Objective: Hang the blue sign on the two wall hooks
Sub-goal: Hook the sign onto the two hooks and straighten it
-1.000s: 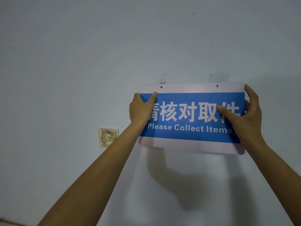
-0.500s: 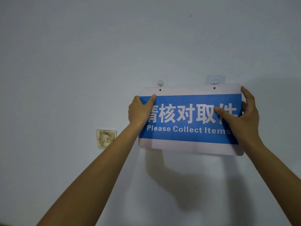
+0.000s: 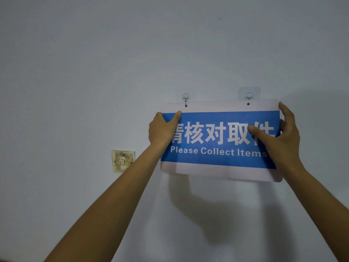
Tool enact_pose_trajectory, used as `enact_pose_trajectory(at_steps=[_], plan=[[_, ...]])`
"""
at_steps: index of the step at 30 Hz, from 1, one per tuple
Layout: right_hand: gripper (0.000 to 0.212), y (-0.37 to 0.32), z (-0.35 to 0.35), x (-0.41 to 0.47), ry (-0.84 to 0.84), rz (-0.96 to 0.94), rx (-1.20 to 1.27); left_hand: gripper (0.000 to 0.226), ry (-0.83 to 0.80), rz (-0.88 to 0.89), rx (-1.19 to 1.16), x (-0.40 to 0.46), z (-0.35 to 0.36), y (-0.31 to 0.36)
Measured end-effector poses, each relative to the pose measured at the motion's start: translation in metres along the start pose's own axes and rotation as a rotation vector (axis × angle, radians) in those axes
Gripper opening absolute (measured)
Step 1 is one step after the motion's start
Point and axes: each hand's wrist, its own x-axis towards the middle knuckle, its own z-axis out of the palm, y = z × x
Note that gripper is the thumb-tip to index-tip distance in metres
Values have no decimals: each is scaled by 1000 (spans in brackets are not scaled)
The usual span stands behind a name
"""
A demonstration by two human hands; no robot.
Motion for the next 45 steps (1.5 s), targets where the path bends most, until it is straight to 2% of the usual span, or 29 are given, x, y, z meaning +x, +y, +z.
enact_pose_trajectory(at_steps=[7, 10, 15, 19, 37, 39, 41, 43, 45], plan=[[85, -1, -2, -3, 1, -22, 21, 52, 32, 60, 82, -4, 0, -2], [86, -3, -4, -3, 6, -38, 11, 58, 65, 98, 159, -6, -3, -2], [85, -2, -6, -2, 10, -51, 5, 60, 99, 186, 474, -3, -12, 2], [86, -1, -5, -3, 10, -72, -4, 59, 72, 224, 613, 1, -19, 7], [88, 22, 9, -11, 22, -34, 66, 64, 27, 141, 712, -4, -27, 20], [89, 20, 9, -12, 17, -34, 80, 54, 106, 250, 829, -12, -29, 30], [90, 18, 7, -13, 19, -34, 79, 35, 181, 433, 886, -27, -26, 48], [90, 15, 7, -13, 22, -32, 69, 22, 174, 622, 773, -45, -17, 71], [89, 12, 6, -13, 24, -27, 60, 18, 85, 778, 574, -62, -2, 93]])
